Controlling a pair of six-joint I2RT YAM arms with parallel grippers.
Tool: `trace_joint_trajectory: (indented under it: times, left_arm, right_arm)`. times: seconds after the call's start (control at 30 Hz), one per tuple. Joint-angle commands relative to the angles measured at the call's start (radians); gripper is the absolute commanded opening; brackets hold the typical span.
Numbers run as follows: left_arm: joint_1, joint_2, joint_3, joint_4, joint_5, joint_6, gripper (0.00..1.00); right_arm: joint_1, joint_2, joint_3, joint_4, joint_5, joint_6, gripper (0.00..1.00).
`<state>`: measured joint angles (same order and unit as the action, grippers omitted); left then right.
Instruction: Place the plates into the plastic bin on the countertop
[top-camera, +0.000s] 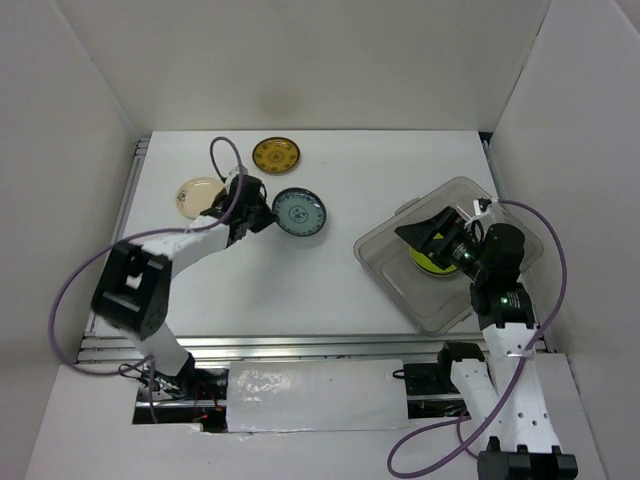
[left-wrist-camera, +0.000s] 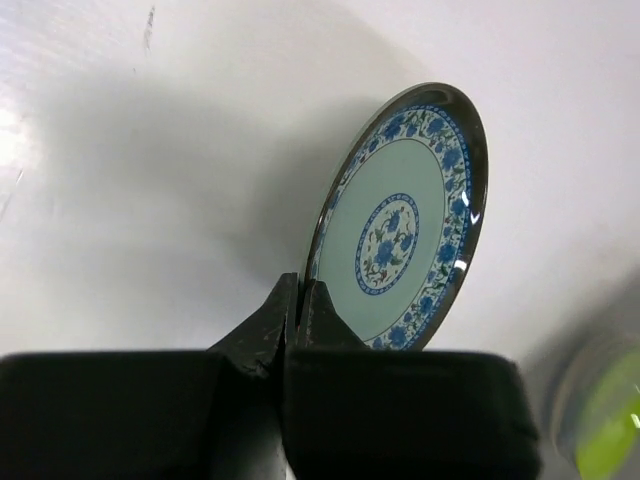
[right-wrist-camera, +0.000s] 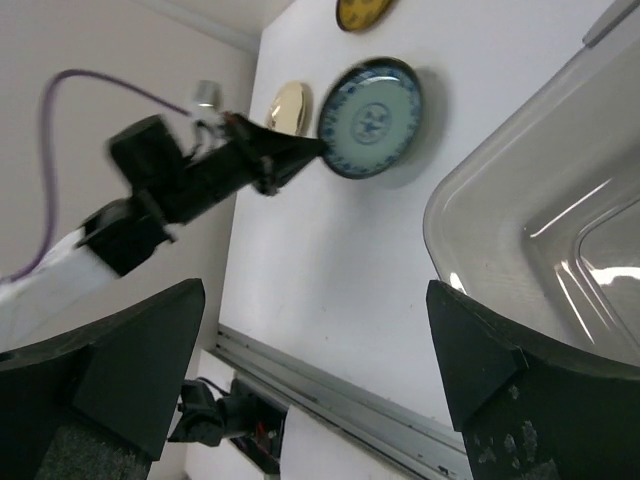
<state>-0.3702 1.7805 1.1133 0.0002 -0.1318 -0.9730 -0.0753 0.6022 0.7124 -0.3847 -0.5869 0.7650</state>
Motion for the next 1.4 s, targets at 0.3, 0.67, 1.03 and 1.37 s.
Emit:
trace_joint_trajectory:
  times: [0.3, 0.67, 1.03, 1.37]
  left_arm:
    - [-0.12, -0.556, -0.239, 0.03, 0.34, 0.109, 0.0]
    - [-0.15, -0.694, -0.287, 0.018, 0.385, 0.074, 0.0]
    - [-0.102, -0.826, -0.252, -0.359, -0.11, 0.007, 0.99]
    - [0.164, -0.984, -0.305, -0.479, -0.059, 0.095, 0.99]
  right_arm:
    - [0.35, 0.44, 0.16, 0.225, 0.1, -0.116, 1.0]
    - [0.473, 0.565, 0.104, 0.343, 0.096, -0.102, 0.3]
    - [0.142, 0.305, -0.034, 0.089, 0.481, 0.031, 0.0]
    - [-0.277, 0.393, -0.12, 0.168, 0.412, -0.009, 0.0]
